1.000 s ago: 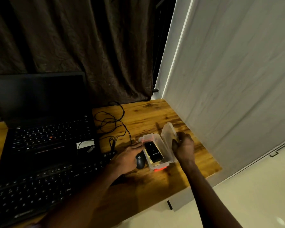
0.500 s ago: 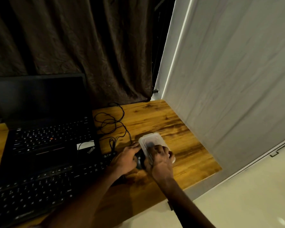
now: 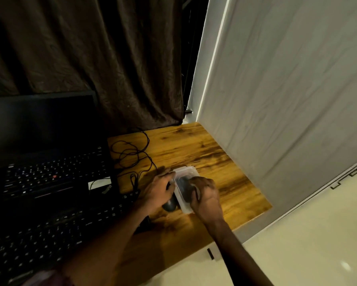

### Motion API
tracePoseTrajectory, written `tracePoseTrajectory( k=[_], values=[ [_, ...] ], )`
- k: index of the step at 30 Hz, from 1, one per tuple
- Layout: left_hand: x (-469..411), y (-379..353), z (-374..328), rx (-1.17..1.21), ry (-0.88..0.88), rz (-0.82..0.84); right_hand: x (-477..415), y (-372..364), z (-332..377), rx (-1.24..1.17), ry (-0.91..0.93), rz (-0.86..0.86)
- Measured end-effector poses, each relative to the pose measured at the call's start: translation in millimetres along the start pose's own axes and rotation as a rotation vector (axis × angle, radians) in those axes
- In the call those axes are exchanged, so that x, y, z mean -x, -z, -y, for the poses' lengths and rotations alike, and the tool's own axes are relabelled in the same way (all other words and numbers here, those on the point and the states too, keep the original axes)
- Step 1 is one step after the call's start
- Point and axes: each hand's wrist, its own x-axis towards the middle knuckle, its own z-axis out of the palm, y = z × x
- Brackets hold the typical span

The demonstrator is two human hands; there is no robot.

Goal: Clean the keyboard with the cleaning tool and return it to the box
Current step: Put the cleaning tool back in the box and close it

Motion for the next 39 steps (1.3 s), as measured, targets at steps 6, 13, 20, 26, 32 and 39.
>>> tracePoseTrajectory(
  k=[6, 13, 20, 26, 32, 39],
  values=[
    [-19, -6, -10, 0.077, 0.178, 0.052, 9, -4, -32, -0.086, -0.159, 0.118],
    [-34, -11, -17, 0.078, 0.281, -0.084, 9, -9, -42, -0.204, -0.185, 0.092],
    [-38, -7, -23, 0.126, 0.282, -0.184, 11, -12, -54, -0.439, -0.291, 0.169],
    [-72, 4, -21, 0.263, 0.511, 0.041, 11, -2, -48, -0.657, -0.406, 0.094],
    [-80, 4, -14, 0.405, 0.584, 0.204, 24, 2, -39, -0.893, -0.768, -0.087],
    [-78, 7, -21, 0.397, 0.616, 0.276, 29, 12, -35, -0.921, -1.000, 0.103]
  ],
)
